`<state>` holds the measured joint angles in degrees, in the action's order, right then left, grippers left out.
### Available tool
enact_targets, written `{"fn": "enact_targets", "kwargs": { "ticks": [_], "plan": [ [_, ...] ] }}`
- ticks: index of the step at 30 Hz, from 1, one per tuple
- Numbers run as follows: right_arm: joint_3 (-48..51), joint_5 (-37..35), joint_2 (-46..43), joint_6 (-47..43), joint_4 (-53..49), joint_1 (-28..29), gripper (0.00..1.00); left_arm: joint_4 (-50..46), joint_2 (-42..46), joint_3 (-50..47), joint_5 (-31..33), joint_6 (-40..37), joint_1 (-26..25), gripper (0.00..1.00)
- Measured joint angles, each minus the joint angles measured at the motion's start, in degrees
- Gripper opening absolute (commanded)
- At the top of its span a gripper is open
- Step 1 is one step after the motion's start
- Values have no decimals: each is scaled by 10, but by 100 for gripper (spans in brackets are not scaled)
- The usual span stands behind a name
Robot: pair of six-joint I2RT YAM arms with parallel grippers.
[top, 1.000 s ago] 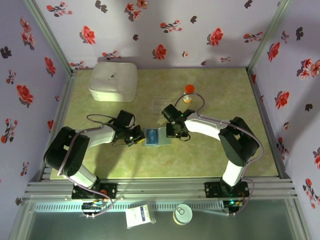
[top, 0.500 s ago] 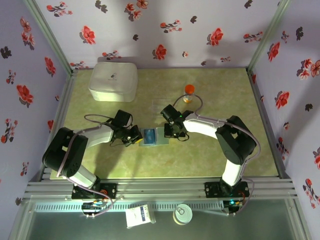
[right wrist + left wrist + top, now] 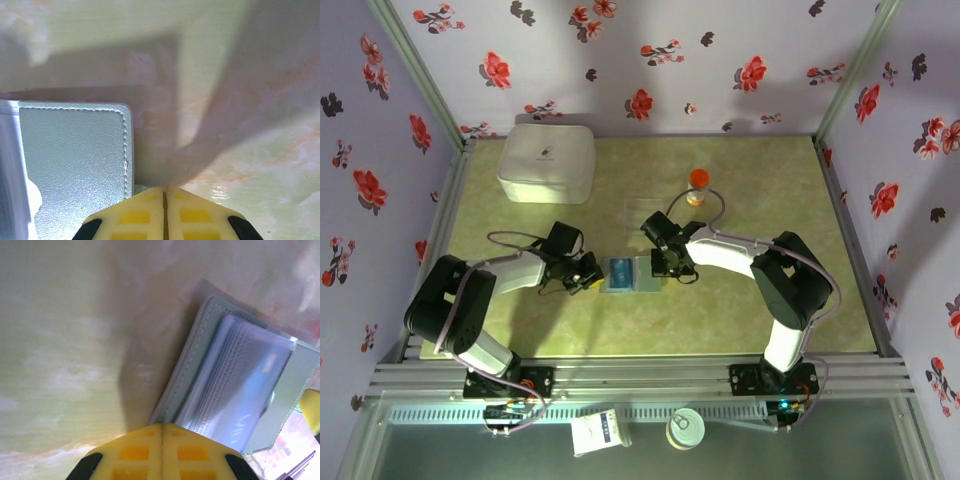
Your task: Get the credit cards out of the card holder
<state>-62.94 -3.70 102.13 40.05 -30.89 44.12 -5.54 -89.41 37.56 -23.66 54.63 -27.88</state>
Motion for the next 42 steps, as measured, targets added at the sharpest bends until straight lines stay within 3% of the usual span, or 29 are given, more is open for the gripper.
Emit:
{"fn": "enact_targets", "kwargs": {
  "ticks": [9, 17, 22, 42],
  "plan": [
    [0, -6, 4, 0, -2, 1, 9, 3, 0, -2, -5, 0, 3, 0],
    [0, -42, 10, -9, -31, 0, 31, 9, -1, -5, -8, 0, 4, 0],
    [0, -71, 4, -12, -66, -9, 39, 9, -1, -5, -9, 0, 5, 0],
    [-2, -62, -16, -15, -81, -13, 42, -10, 10, -7, -7, 3, 3, 0]
  ]
}}
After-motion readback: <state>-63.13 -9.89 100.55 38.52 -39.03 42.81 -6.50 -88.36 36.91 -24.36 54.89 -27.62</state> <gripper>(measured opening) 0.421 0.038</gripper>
